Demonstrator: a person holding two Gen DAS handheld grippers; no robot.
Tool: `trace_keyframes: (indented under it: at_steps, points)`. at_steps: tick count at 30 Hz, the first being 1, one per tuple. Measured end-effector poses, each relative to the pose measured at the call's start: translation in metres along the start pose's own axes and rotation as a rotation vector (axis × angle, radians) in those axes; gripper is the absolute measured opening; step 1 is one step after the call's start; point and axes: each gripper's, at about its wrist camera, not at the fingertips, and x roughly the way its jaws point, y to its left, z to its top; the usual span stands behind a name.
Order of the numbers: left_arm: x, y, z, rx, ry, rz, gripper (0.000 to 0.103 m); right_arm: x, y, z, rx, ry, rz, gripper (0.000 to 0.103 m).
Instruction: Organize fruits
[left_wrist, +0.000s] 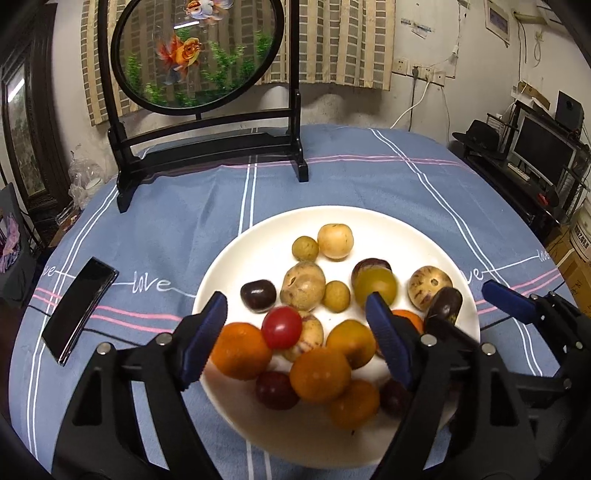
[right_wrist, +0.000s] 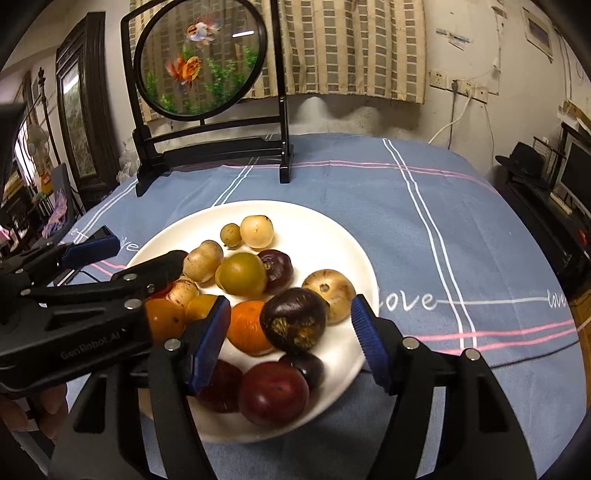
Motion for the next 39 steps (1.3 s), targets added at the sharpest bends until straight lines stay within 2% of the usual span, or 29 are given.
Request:
trace_keyframes:
  at_steps: [9, 19, 22, 26, 29, 32, 36, 39]
  points:
    - [-0.025, 0.009, -0.021, -0.025, 0.003, 0.009, 0.086, -0.028, -0.005, -0.023, 0.042, -0.057, 0.01, 0.068]
    - [-0.058, 0.012, -0.062, -0.022, -0.003, 0.013, 0.094, -0.058, -0.012, -0.059, 0.05, -0.088, -0.02, 0.068]
    - [-0.057, 0.016, -0.072, -0.036, 0.025, -0.009, 0.095, -0.062, -0.022, -0.069, 0.073, -0.083, -0.03, 0.068]
    - [-0.054, 0.021, -0.083, -0.031, 0.03, 0.025, 0.096, -0.062, -0.032, -0.078, 0.112, -0.076, -0.029, 0.068]
    - [-0.047, 0.024, -0.087, -0.02, 0.037, 0.015, 0.097, -0.065, -0.039, -0.079, 0.149, -0.089, -0.008, 0.068]
    - [-0.041, 0.028, -0.089, -0.034, 0.041, 0.01, 0.097, -0.06, -0.042, -0.079, 0.17, -0.067, 0.008, 0.072]
    - [-0.032, 0.029, -0.095, -0.036, 0.046, 0.014, 0.098, -0.059, -0.044, -0.08, 0.175, -0.06, 0.045, 0.075]
    - [-0.038, 0.029, -0.093, -0.021, 0.014, 0.033, 0.098, -0.059, -0.037, -0.079, 0.147, -0.057, 0.042, 0.076]
